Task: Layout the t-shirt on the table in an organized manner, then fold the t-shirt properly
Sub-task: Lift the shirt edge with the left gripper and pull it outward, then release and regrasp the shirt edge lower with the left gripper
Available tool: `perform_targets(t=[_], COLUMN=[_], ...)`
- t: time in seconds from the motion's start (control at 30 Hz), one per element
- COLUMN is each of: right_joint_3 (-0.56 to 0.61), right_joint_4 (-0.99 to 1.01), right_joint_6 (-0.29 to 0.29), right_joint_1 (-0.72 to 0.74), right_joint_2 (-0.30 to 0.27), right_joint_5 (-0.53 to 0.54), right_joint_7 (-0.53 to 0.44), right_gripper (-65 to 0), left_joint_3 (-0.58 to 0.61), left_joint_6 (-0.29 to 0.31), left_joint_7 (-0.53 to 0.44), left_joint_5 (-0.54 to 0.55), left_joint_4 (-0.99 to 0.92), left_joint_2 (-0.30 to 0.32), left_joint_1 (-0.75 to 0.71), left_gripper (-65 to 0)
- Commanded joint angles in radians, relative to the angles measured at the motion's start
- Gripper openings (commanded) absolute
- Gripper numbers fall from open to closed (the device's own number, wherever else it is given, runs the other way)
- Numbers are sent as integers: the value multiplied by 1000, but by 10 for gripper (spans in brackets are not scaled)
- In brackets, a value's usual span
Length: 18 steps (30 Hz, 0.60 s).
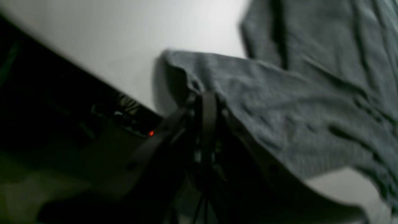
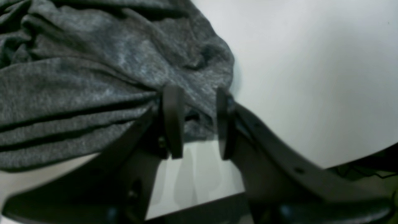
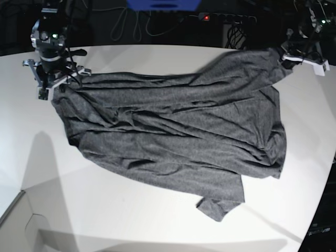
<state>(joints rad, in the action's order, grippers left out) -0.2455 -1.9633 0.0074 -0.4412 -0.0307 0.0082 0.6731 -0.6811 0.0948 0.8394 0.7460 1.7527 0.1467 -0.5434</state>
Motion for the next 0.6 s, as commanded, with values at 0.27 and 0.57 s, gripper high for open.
perform_targets(t=[0.27,0.57], right_joint_3=[24,45], right_joint_4=[-15,-14], right_joint_6=[-1,-1], right_joint_1=[5,5], right_joint_2=[-5,-5], right_joint_5=[-1,-1], right_joint_7=[-20,-20], right_gripper=[-465,-465], left_joint_3=[-9,-75], left_joint_6=[56,59], left_joint_7=[16,22], left_joint_5=[-1,7], left_joint_4=[13,126], left_joint_2=[-2,-9], left_joint_1=[-53,-53], left_gripper=[-514,-512])
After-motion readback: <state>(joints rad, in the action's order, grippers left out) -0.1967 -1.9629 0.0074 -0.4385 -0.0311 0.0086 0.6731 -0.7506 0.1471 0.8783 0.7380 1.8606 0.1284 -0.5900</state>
